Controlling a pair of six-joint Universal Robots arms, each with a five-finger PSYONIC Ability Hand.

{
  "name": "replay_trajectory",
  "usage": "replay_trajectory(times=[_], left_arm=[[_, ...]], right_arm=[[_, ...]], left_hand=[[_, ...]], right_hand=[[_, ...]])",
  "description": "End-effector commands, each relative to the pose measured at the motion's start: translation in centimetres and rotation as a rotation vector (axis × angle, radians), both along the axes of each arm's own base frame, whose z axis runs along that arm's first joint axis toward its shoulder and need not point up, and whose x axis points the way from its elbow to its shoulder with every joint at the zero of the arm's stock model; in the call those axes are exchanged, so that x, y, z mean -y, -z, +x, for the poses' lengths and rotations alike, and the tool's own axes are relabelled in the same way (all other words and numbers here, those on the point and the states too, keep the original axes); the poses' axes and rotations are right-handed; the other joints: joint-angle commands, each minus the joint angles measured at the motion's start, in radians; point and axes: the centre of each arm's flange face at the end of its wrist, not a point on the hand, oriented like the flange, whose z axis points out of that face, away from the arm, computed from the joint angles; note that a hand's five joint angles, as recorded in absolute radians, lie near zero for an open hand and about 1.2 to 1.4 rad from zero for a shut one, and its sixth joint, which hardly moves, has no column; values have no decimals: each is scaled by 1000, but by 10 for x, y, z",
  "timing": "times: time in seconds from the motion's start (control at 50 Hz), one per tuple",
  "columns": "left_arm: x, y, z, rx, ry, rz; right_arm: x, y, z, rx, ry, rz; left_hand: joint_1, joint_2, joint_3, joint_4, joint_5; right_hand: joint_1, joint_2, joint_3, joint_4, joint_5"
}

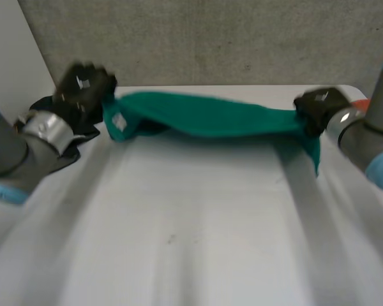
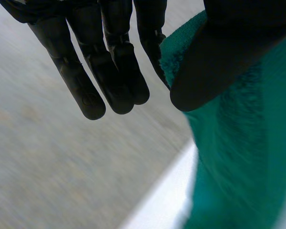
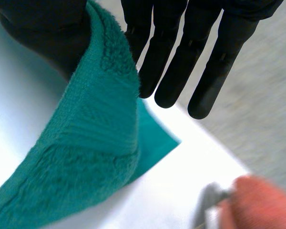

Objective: Fold the laundry.

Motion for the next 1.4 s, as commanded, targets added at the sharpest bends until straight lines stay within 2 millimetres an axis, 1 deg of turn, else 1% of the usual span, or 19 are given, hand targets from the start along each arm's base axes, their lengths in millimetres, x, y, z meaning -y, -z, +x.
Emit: replay_trajectory(times=[0.02, 0.06, 0.08, 0.1, 0.12, 0.14, 0.2, 0.22, 0.34, 0.42, 0.5, 0.54, 0.64, 0.74, 0.76, 0.9, 1.02, 1.16, 1.4], left_arm=[[-50, 78, 20, 253, -3, 148], [-55, 78, 24, 297, -13, 132], [-58, 72, 31, 335, -32, 100], [-58, 68, 33, 349, -41, 83], [-60, 66, 35, 359, -48, 75], [-63, 57, 37, 374, -54, 54], [-69, 42, 36, 368, -53, 36], [-74, 32, 35, 352, -53, 37], [-90, 5, 25, 219, -21, 72], [-96, 5, 20, 92, -17, 175], [-99, 18, 20, -4, -78, 318], [-100, 30, 18, -22, -122, 391], [-93, 44, 18, -17, -210, 438], [-85, 65, 12, 6, -211, 492], [-83, 74, 9, 10, -207, 523], [-81, 96, 7, -1, -221, 682], [-75, 99, 8, -6, -236, 704], [-53, 99, 6, -41, -239, 607], [-51, 98, 5, -42, -247, 594]], right_arm=[[-26, 58, 1, -40, -51, 190], [-31, 63, 2, -41, -64, 212], [-32, 64, 2, -40, -68, 217], [-34, 65, 2, -40, -71, 222], [-36, 67, 2, -38, -79, 232], [-37, 69, 2, -37, -81, 239], [-41, 71, 1, -35, -87, 254], [-42, 71, 2, -34, -90, 256], [-49, 65, 0, -22, -87, 253], [-52, 63, 1, -20, -89, 252], [-54, 62, 0, -7, -84, 260], [-55, 60, 0, 4, -82, 258], [-55, 59, -1, 5, -78, 260], [-56, 62, -4, 3, -69, 270], [-56, 61, -5, 4, -67, 270], [-56, 62, -6, 4, -63, 267], [-55, 61, -6, 5, -63, 261], [-55, 61, -6, 5, -65, 258], [-55, 54, -6, 5, -67, 233]], left_hand=[[244, 193, 197, 190, 229], [22, -29, -25, -32, 7], [-404, -455, -450, -458, -418], [-603, -654, -649, -657, -617], [-727, -778, -773, -781, -741], [-810, -860, -856, -864, -824], [-866, -917, -912, -920, -880], [-924, -975, -971, -978, -939], [-913, -964, -960, -967, -928], [-890, -940, -936, -944, -904], [-775, -826, -822, -829, -790], [-717, -768, -763, -771, -731], [-675, -726, -722, -730, -690], [-655, -706, -701, -709, -669], [-658, -708, -704, -712, -672], [-658, -709, -704, -712, -672], [-611, -662, -658, -665, -625], [-273, -324, -320, -327, -288], [-349, -400, -396, -403, -364]], right_hand=[[270, 221, 211, 199, 235], [270, 221, 211, 199, 235], [270, 221, 211, 199, 235], [270, 221, 211, 199, 235], [270, 221, 211, 199, 235], [270, 221, 211, 199, 235], [270, 221, 211, 199, 235], [270, 221, 211, 199, 235], [270, 221, 211, 199, 235], [270, 221, 211, 199, 235], [270, 221, 211, 199, 235], [270, 221, 211, 199, 235], [270, 221, 211, 199, 235], [270, 221, 211, 199, 235], [270, 221, 211, 199, 235], [270, 221, 211, 199, 235], [270, 221, 211, 199, 235], [270, 221, 211, 199, 235], [270, 221, 211, 199, 235]])
